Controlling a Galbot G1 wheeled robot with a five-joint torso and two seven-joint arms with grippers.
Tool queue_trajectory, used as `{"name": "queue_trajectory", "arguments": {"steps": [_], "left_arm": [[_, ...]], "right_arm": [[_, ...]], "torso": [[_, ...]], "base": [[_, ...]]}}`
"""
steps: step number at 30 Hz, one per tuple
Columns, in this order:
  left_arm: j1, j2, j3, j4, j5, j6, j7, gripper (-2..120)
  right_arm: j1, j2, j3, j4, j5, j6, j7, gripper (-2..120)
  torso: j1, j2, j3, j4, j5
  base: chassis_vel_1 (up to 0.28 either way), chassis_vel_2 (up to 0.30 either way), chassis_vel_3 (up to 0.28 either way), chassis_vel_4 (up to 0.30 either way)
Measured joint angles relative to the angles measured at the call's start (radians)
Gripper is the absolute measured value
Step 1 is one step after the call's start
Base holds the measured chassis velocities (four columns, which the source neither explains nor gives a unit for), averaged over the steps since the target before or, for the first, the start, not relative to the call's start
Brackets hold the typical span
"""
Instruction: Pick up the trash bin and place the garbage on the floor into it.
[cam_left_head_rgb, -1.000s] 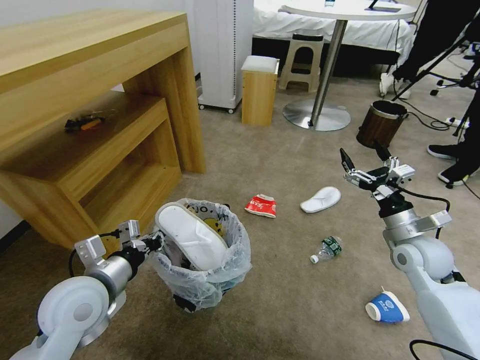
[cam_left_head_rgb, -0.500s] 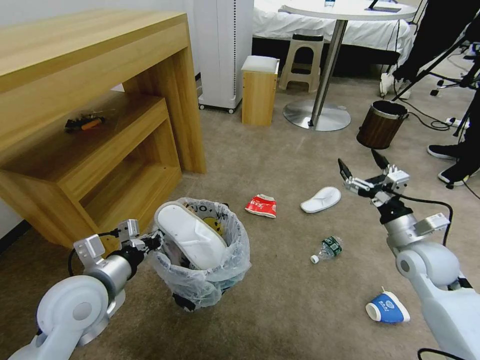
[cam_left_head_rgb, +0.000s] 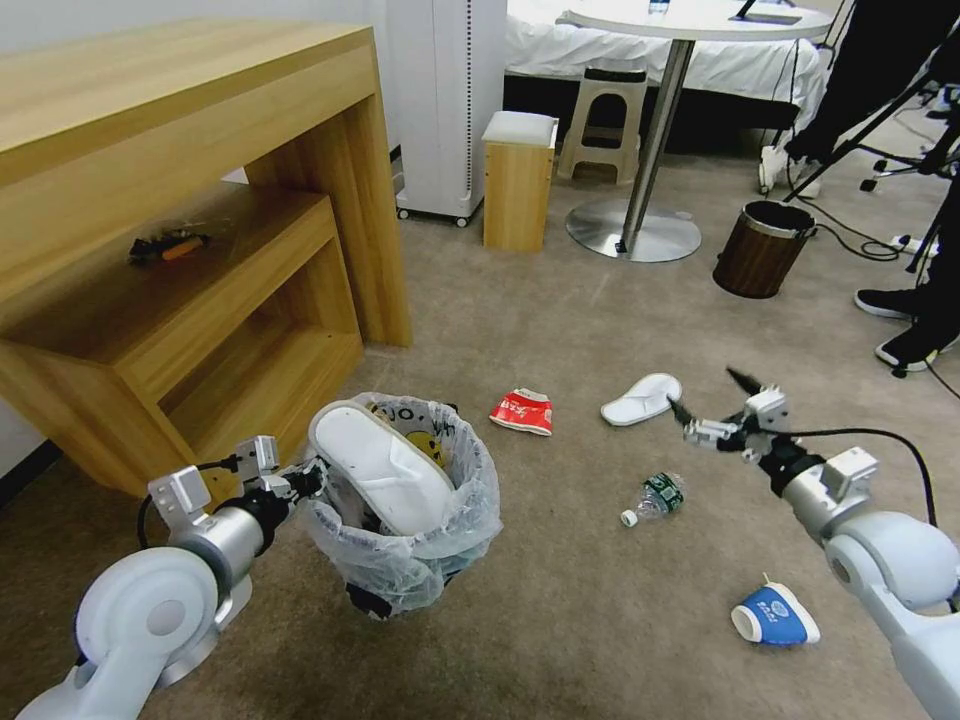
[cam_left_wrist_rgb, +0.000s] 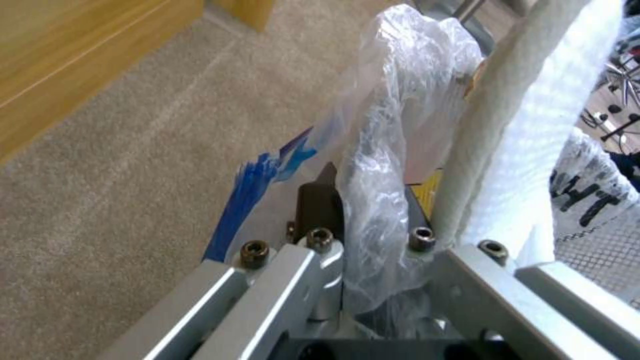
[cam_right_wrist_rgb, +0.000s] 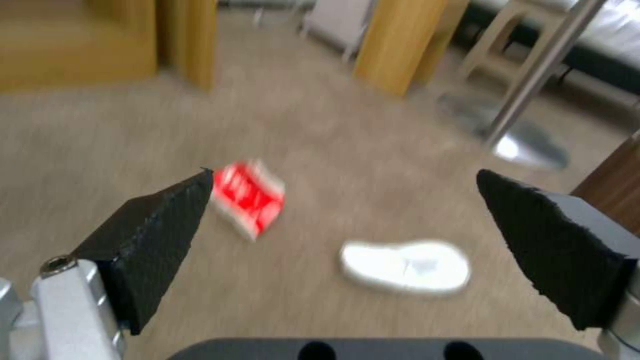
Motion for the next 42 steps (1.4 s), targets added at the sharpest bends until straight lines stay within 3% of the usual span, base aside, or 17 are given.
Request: {"name": "queue_trajectory", "arguments": {"steps": [6,12,18,21,26,32,42], "left_arm": [[-0.001,-0.002,-0.001,0.002,-0.001,-0.001,0.002,3],[-0.004,-0.002,0.001,0.001,-0.003,-0.002,0.003,3],[0.000,0.001,0.000,-0.008,-0.003,-0.003,0.003,3],[0.005,0.003,-0.001,-0.017,-0.003,-0.003,0.003,3],[0.009,0.004,-0.002,-0.022,-0.001,-0.003,0.002,3],[0.012,0.002,-0.001,-0.027,0.008,-0.003,0.002,3],[0.008,0.000,0.006,-0.024,0.012,-0.003,0.001,3]], "right_arm": [[-0.013,-0.022,0.001,-0.050,-0.036,0.016,-0.110,100],[-0.012,-0.026,0.015,-0.177,-0.126,0.197,-0.330,100],[0.002,-0.023,0.024,-0.278,-0.198,0.289,-0.408,100],[0.005,-0.025,0.041,-0.336,-0.208,0.334,-0.497,100],[0.010,-0.032,0.070,-0.376,-0.220,0.355,-0.618,100],[0.035,-0.052,0.157,-0.439,-0.314,0.370,-0.852,100],[0.083,-0.037,0.229,-0.548,-0.400,0.439,-1.083,100]], "torso": [[0.000,0.000,0.000,0.0002,-0.0001],[0.000,0.000,0.000,0.0000,0.0000],[0.000,0.000,0.000,0.0001,0.0001],[0.000,0.000,0.000,0.0000,-0.0001],[0.000,0.000,0.000,0.0001,0.0001],[0.000,0.000,0.000,0.0001,-0.0003],[0.000,0.000,0.000,0.0000,-0.0001]], "base": [[0.000,0.000,0.000,0.000],[0.000,0.000,0.000,0.000],[0.000,0.000,0.000,0.000],[0.000,0.000,0.000,0.000],[0.000,0.000,0.000,0.000],[0.000,0.000,0.000,0.000],[0.000,0.000,0.000,0.000]]}}
